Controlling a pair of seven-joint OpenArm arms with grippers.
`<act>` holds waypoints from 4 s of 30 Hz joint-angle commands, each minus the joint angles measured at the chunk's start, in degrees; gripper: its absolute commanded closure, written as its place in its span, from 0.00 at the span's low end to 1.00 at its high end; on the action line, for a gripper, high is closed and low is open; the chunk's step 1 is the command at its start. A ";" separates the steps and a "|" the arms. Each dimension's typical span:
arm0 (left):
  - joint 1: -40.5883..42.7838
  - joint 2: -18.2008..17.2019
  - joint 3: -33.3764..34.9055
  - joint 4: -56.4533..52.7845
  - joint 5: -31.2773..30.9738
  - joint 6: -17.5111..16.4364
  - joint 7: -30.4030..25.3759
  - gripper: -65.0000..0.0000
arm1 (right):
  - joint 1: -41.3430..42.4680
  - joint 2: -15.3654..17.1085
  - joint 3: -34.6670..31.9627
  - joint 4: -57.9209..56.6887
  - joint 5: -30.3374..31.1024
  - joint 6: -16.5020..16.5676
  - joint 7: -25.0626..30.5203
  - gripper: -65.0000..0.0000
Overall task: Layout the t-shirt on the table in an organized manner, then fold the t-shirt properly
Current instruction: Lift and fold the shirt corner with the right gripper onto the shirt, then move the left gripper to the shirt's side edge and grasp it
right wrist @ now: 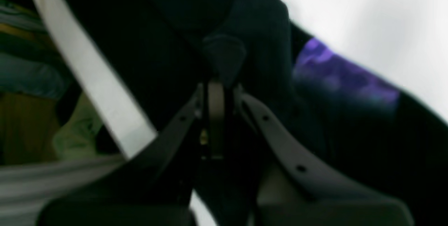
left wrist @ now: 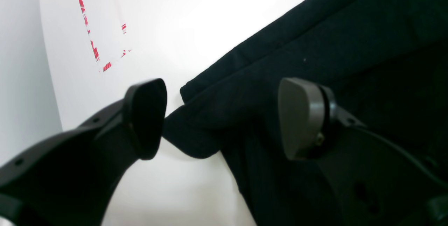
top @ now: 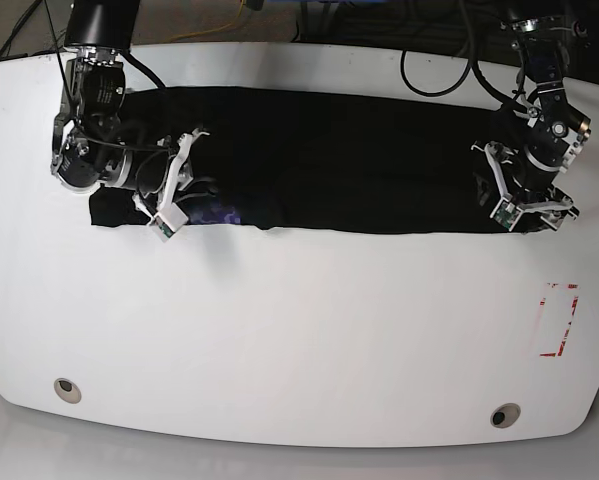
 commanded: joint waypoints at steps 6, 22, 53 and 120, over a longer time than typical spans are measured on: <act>-0.61 -0.56 0.50 0.90 -0.54 0.27 -0.92 0.28 | -3.43 6.02 0.18 1.72 6.70 0.14 0.99 1.00; -0.61 -0.56 0.50 0.90 -0.46 0.27 -0.92 0.28 | -9.32 7.95 0.18 1.72 9.51 0.10 0.99 0.98; -0.52 0.06 0.50 2.13 -0.89 0.27 -2.76 0.29 | -10.81 12.87 3.52 8.05 -1.21 -7.02 7.59 0.34; 3.34 4.63 6.57 -3.41 -0.46 0.27 -7.51 0.95 | -2.29 5.67 3.44 -20.52 -42.62 0.14 32.99 1.00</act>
